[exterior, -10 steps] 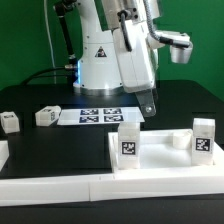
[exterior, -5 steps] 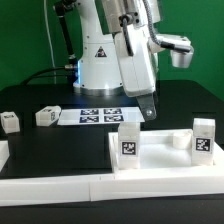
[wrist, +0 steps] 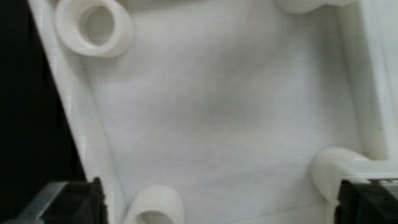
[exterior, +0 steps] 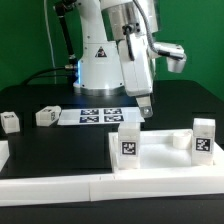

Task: Assemble square table

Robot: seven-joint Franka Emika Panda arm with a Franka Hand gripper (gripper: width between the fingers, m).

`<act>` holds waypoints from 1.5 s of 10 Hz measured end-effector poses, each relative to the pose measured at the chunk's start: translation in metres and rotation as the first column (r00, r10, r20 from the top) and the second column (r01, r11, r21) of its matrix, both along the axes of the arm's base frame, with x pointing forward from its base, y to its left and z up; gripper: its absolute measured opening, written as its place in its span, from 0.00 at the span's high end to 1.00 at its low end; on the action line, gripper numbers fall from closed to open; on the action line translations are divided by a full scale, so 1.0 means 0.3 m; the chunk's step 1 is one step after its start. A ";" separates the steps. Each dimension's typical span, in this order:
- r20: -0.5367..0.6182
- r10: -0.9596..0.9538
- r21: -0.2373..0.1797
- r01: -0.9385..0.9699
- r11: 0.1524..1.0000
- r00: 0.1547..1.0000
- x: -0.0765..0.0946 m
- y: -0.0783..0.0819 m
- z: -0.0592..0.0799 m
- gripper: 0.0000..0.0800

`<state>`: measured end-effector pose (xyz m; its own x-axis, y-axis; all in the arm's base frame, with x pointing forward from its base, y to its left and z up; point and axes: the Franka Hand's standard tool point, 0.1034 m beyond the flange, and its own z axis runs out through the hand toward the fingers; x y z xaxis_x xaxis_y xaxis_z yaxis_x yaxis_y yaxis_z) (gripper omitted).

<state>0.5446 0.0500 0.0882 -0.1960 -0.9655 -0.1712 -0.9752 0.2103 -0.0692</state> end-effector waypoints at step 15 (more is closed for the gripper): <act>-0.041 0.194 -0.023 -0.195 0.980 0.980 -0.137 0.027 -0.160 0.19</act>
Offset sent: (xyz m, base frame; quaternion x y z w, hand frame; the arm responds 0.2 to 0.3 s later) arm 0.0000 0.0000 0.0000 0.0000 0.0000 0.0000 1.0000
